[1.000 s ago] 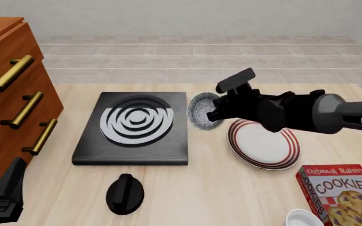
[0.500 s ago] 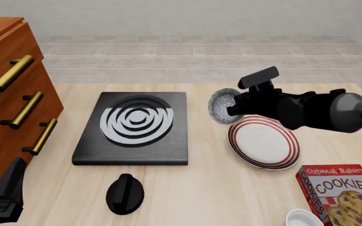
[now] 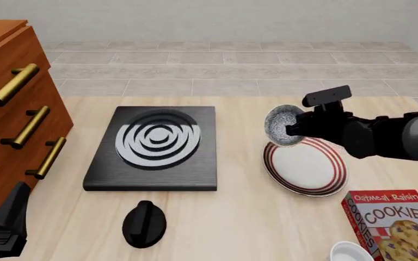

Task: Pick the akita bowl on the stove and place it on the plate.

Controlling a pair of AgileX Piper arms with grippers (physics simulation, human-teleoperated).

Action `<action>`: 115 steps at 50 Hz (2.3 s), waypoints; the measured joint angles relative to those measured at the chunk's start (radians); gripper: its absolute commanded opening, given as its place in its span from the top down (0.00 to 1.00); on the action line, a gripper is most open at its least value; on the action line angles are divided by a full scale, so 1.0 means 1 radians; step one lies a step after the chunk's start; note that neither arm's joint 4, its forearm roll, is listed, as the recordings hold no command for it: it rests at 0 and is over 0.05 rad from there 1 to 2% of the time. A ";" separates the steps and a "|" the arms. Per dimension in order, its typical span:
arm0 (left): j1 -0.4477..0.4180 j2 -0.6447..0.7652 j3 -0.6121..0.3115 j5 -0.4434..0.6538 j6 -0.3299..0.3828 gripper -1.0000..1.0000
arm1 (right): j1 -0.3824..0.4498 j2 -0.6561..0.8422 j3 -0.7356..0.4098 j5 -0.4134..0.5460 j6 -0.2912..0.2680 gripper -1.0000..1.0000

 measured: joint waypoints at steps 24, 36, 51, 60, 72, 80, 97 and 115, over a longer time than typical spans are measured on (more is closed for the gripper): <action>0.000 0.000 0.000 0.000 0.000 0.00 | -0.075 0.014 0.066 -0.073 0.023 1.00; 0.000 0.000 0.000 0.000 0.000 0.00 | -0.077 0.025 0.111 -0.107 0.035 1.00; 0.000 0.000 0.000 0.000 0.000 0.00 | -0.095 0.027 0.178 -0.145 0.042 1.00; 0.000 0.000 0.000 0.000 0.000 0.00 | -0.104 0.039 0.214 -0.171 0.050 1.00; 0.000 0.000 0.000 0.000 0.000 0.00 | -0.117 0.064 0.234 -0.205 0.054 1.00; 0.000 0.000 0.000 0.000 0.000 0.00 | -0.131 0.086 0.234 -0.219 0.046 0.00; 0.000 0.000 0.000 0.000 0.000 0.00 | -0.150 -0.005 0.311 -0.307 -0.065 0.00; 0.000 0.000 0.000 0.000 0.000 0.00 | -0.125 -0.236 0.386 -0.363 -0.193 0.00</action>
